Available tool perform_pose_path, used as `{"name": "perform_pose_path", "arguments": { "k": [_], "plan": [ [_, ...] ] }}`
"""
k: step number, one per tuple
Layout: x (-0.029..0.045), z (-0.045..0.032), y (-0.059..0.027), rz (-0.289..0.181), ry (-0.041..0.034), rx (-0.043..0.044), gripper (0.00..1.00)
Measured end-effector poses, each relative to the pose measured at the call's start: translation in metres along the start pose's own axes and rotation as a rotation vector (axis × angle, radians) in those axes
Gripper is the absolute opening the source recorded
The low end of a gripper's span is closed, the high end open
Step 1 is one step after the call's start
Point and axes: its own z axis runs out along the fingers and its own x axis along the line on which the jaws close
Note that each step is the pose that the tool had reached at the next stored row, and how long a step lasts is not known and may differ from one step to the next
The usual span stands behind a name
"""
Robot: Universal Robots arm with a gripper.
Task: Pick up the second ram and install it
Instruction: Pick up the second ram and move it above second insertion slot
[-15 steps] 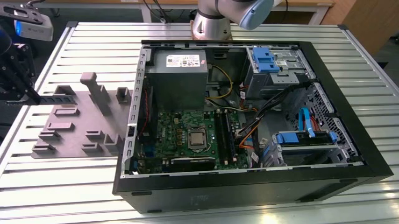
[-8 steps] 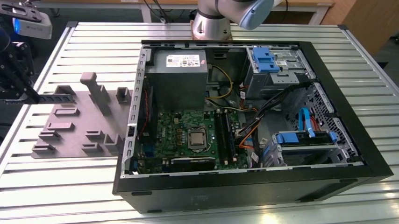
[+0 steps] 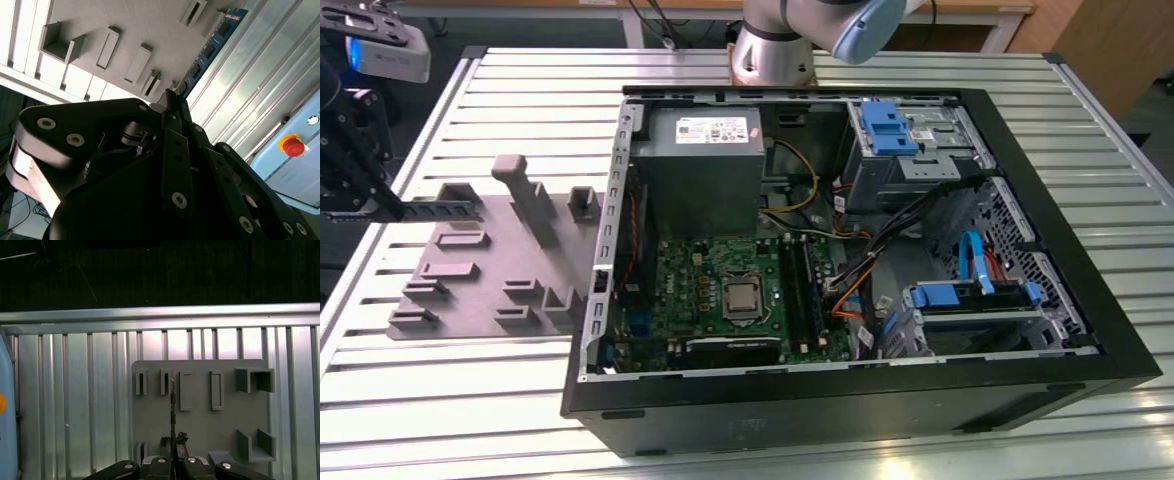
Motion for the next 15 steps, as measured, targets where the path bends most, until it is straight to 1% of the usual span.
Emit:
{"name": "perform_pose_path", "arguments": {
  "k": [15],
  "plan": [
    [0.0000, -0.0033, 0.0000, 0.000, 0.0001, -0.0001, 0.14]
  ]
}}
